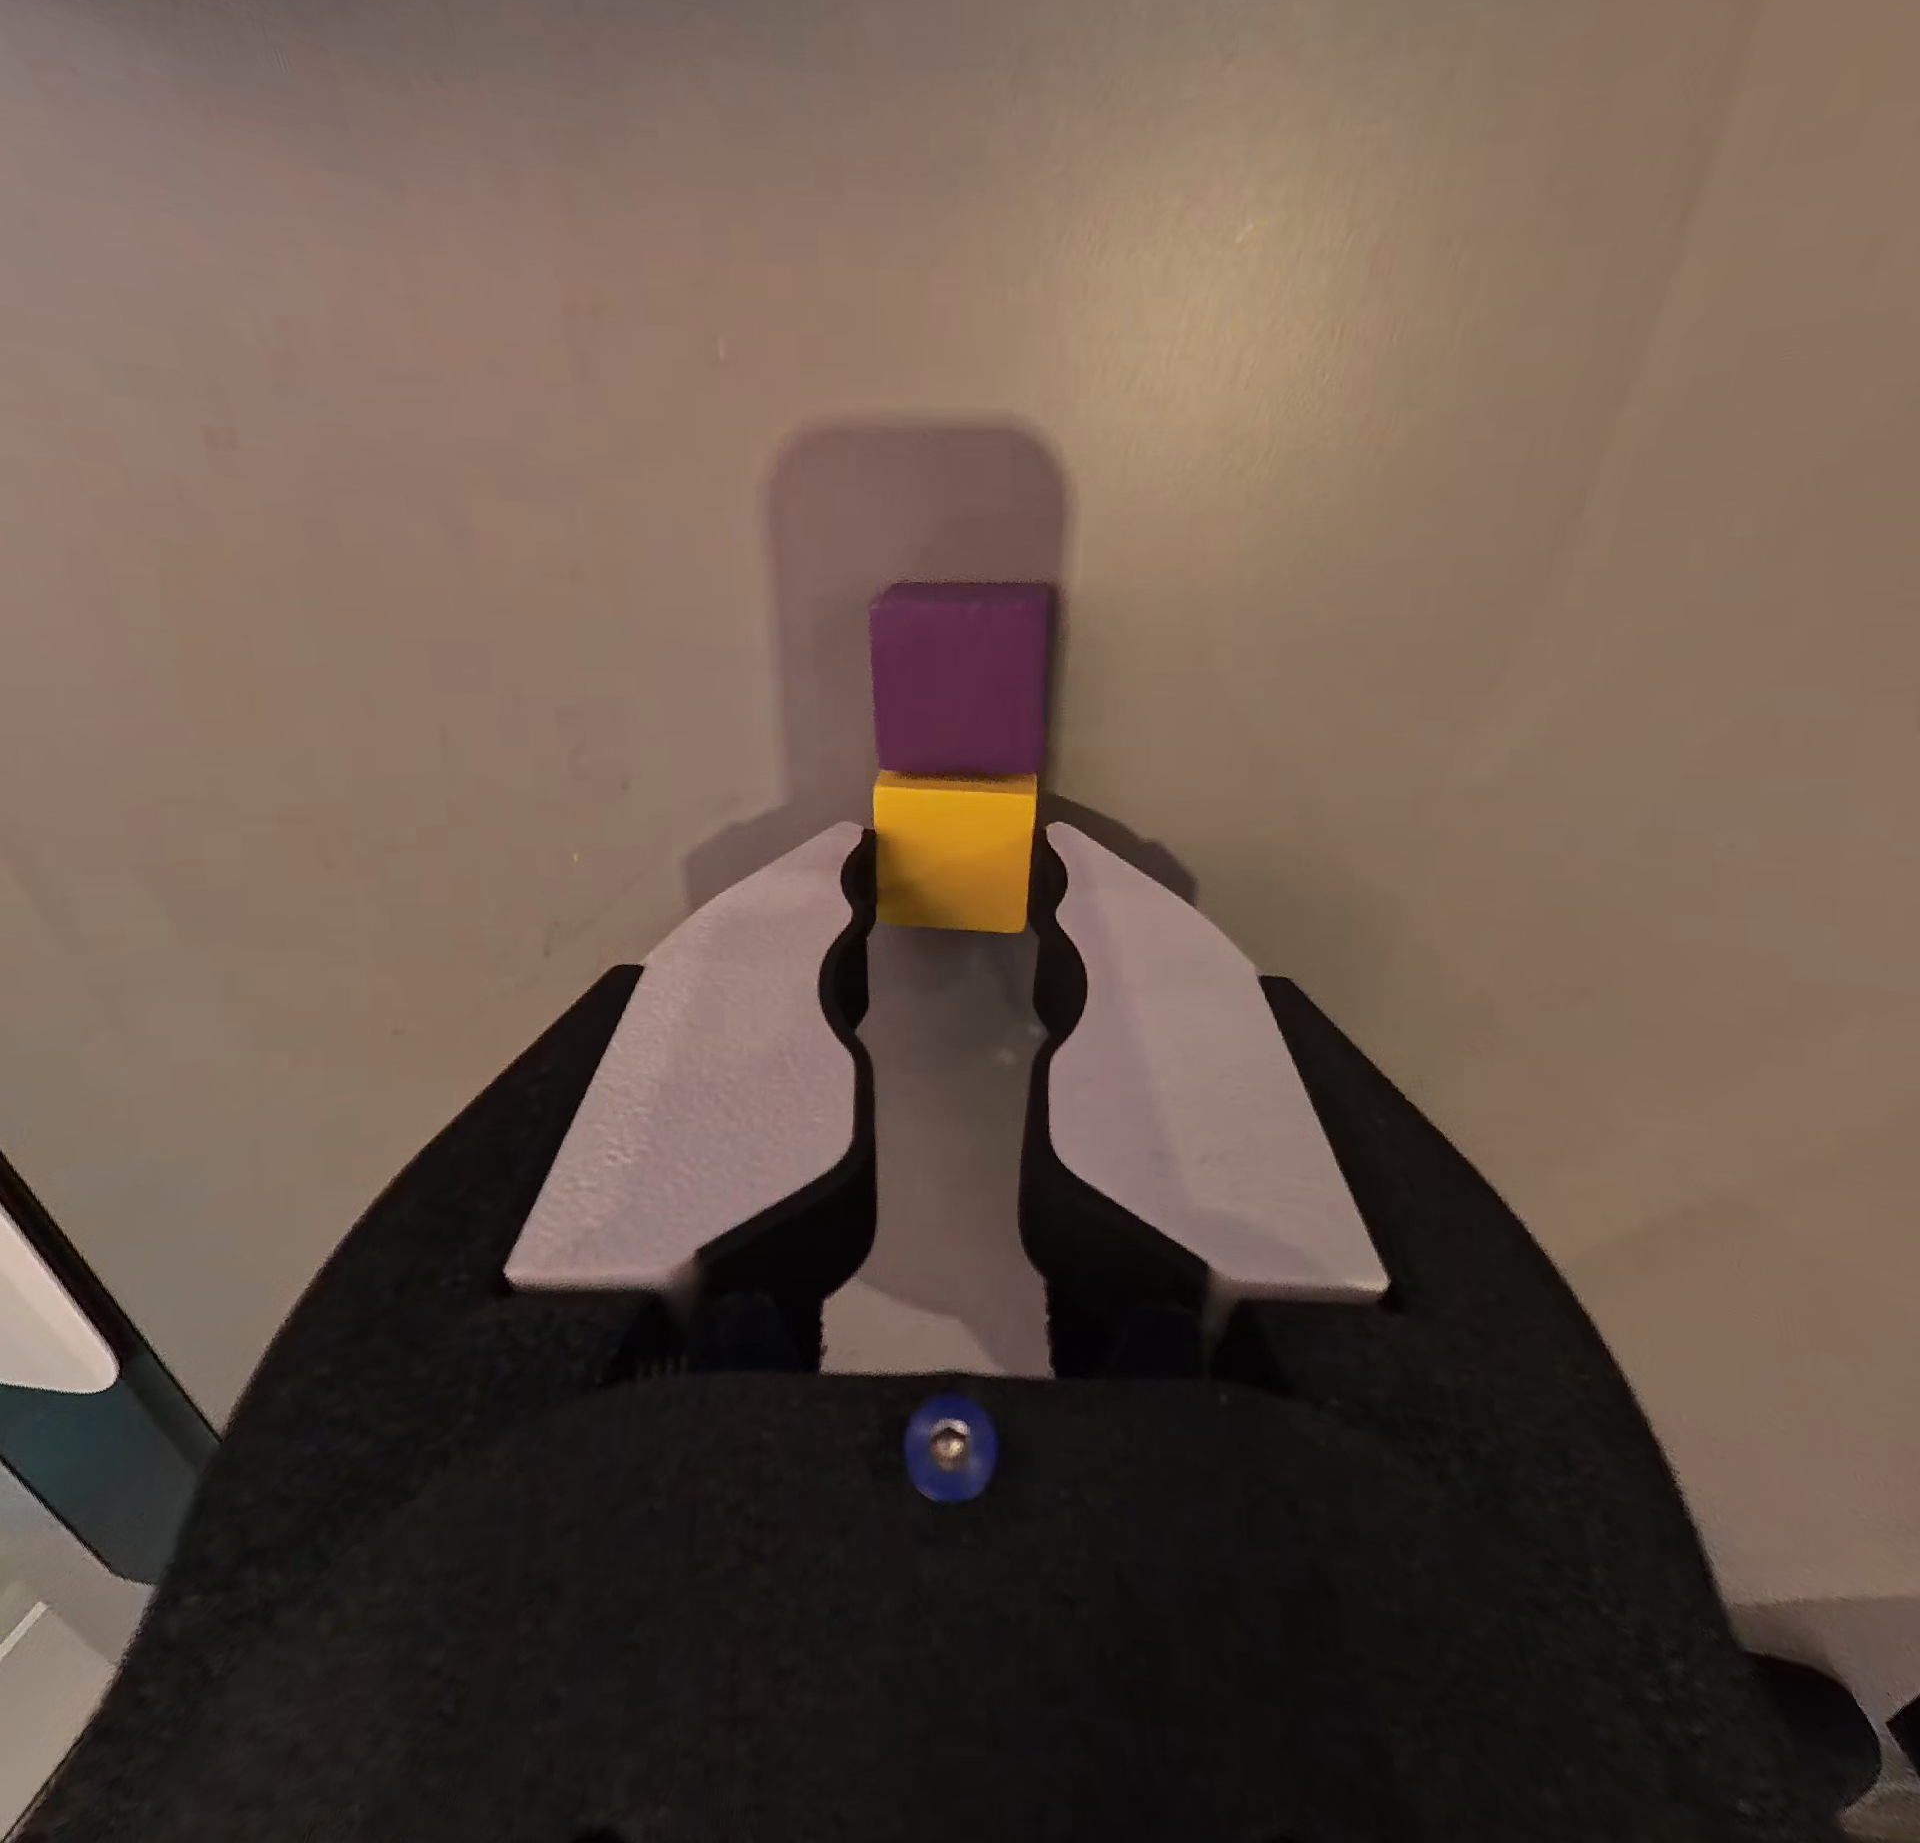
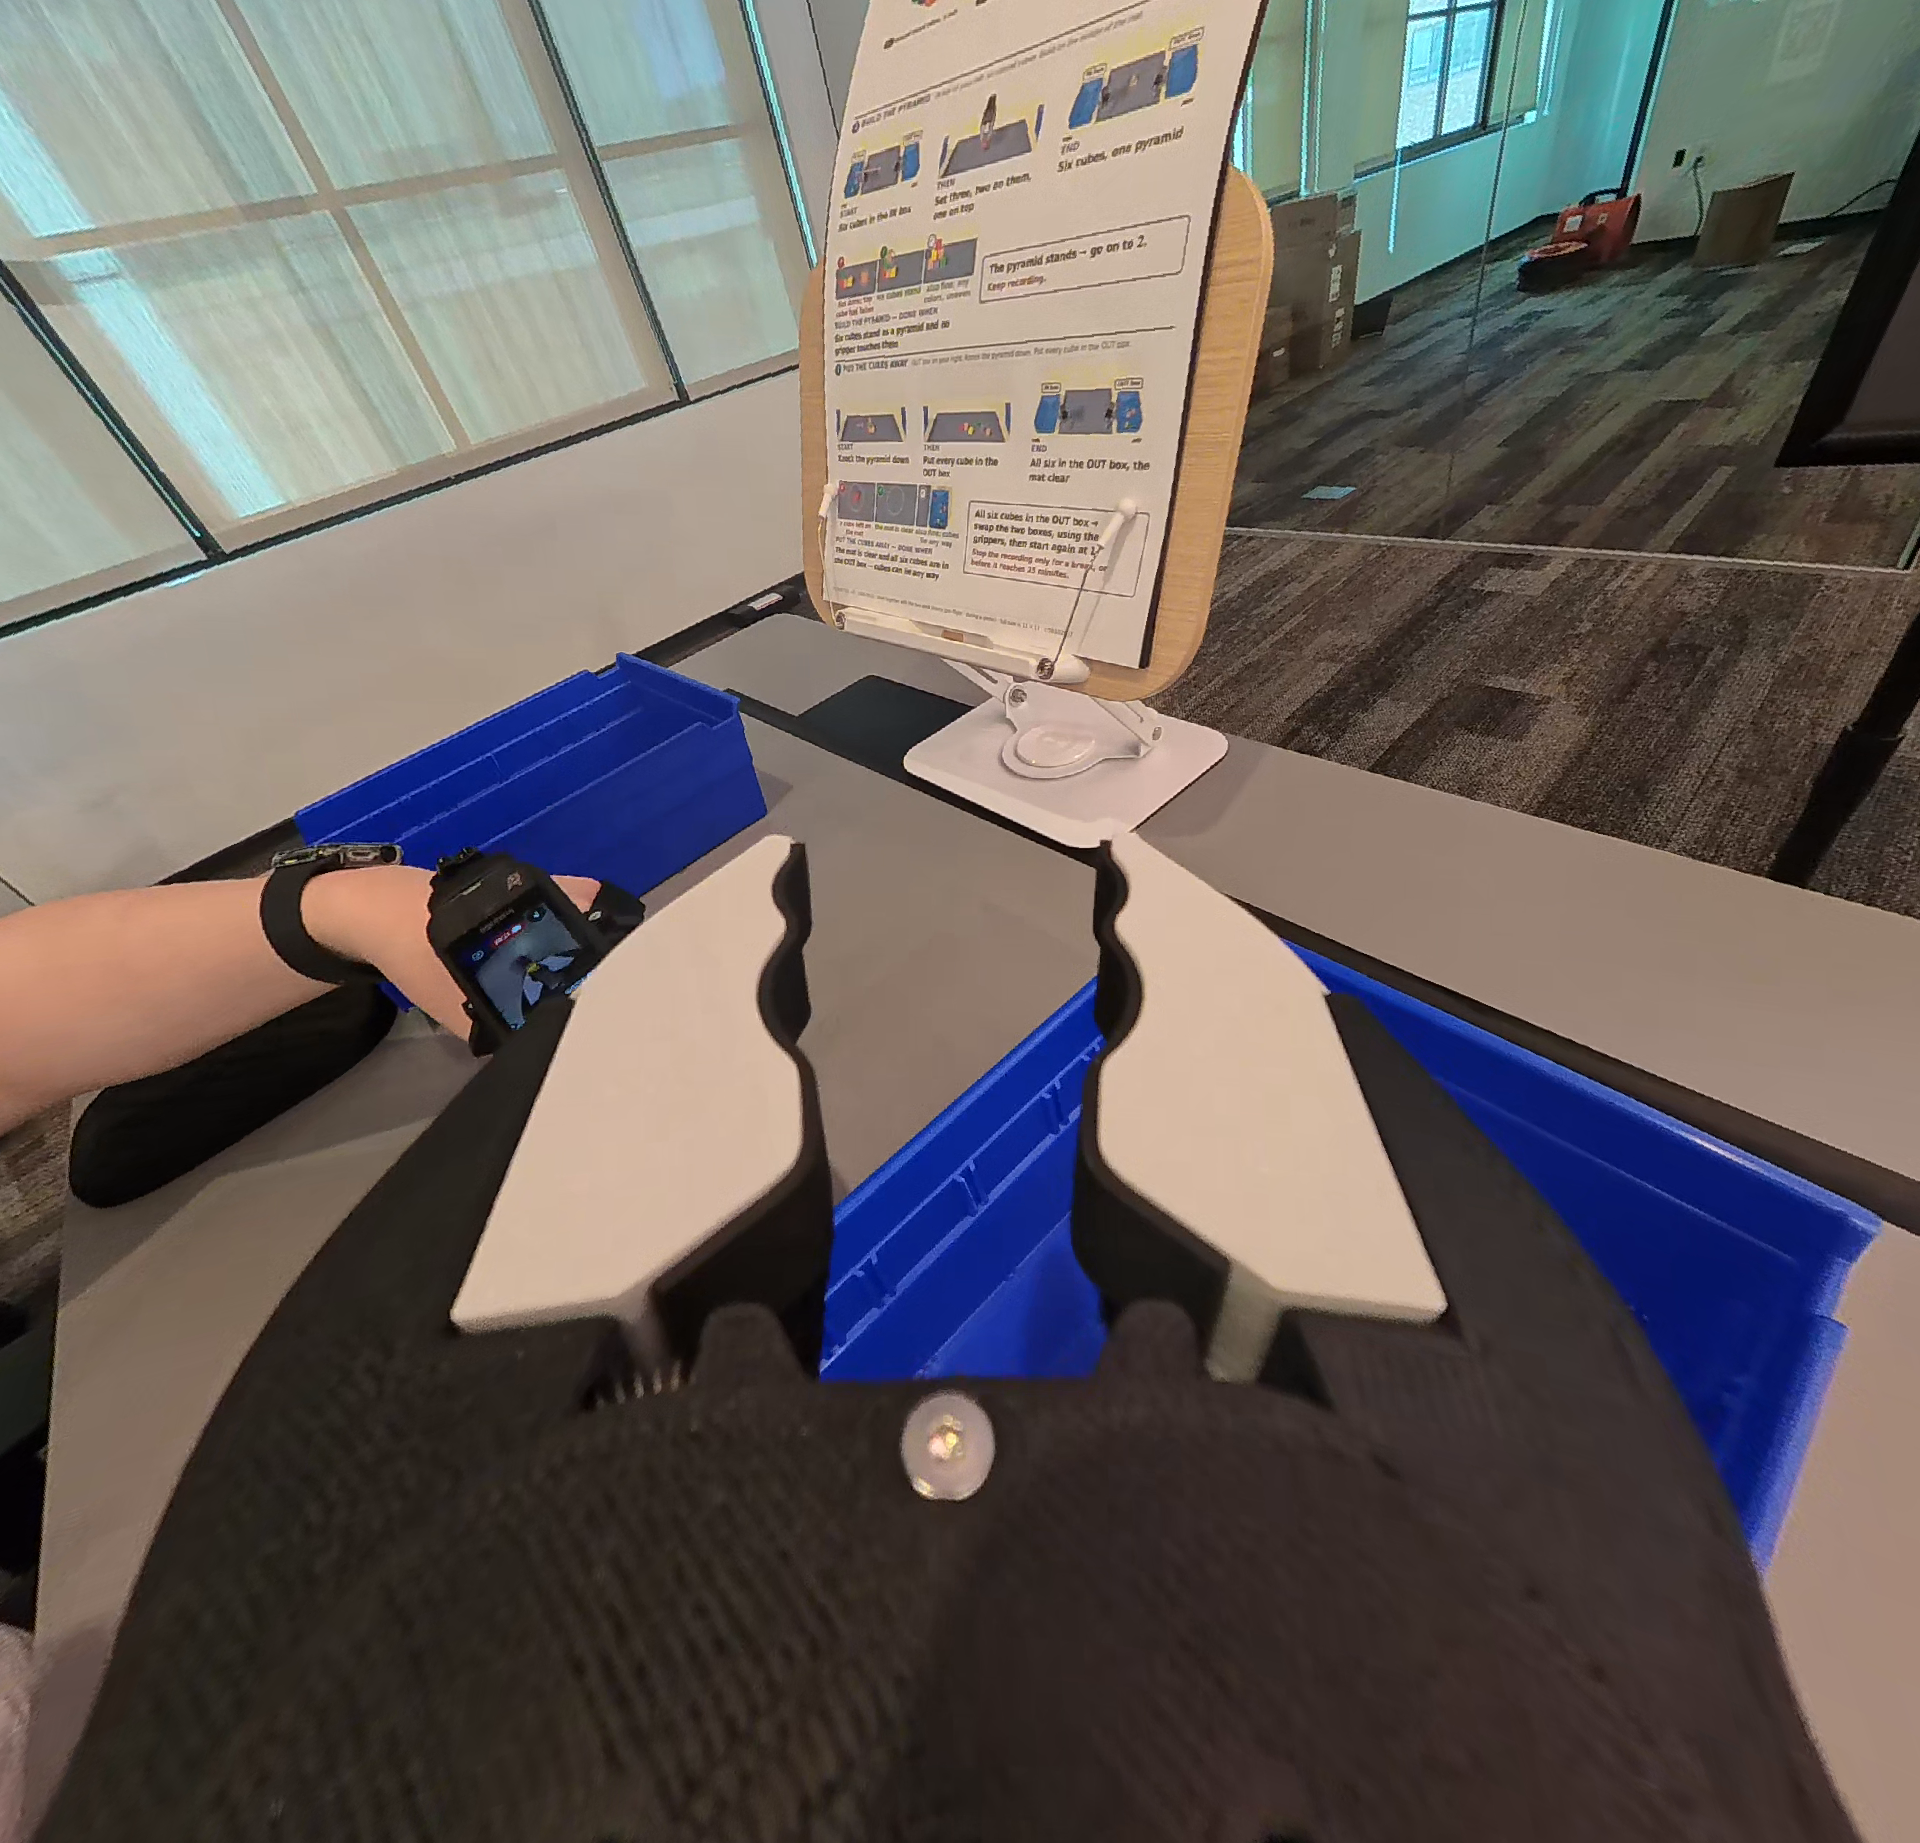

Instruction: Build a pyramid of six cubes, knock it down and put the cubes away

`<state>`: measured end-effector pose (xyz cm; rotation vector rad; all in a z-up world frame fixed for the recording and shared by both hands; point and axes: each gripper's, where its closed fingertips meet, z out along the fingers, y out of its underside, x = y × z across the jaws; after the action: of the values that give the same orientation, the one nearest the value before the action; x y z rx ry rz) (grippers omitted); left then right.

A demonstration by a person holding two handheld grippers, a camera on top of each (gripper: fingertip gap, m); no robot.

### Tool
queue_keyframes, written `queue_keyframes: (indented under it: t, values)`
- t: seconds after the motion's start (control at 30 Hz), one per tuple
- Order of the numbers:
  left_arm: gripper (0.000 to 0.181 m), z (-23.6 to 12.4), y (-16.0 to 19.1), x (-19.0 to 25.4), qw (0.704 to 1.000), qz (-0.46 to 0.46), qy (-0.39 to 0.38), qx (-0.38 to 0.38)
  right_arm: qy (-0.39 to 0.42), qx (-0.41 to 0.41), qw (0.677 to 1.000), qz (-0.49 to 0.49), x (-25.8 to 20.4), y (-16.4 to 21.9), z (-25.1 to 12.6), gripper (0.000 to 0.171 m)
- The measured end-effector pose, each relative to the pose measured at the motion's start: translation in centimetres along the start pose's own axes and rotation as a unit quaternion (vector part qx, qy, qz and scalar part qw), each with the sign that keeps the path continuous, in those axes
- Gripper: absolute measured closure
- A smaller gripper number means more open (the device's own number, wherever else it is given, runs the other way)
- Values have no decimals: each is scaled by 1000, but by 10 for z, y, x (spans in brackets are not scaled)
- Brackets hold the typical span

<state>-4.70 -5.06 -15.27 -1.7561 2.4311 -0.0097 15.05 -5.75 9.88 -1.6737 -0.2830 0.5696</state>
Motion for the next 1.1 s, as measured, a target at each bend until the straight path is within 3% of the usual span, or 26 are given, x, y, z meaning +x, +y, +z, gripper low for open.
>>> queue_keyframes:
  t: [0.37, 0.57, 1.1]
  values:
    - [153, 1, -4, -1, 1000, -6, -1, 6, 4, 4, 1000, 15, 7, 2, -2, 117]
    - [136, 2, -3, 2, 1000, -5, 6, 10, 5, 2, 1000, 20, 10, 4, -1, 116]
    - [150, -5, -2, -1, 1000, 14, -13, 16, 6, -14, 1000, 25, 13, 12, 3, 116]
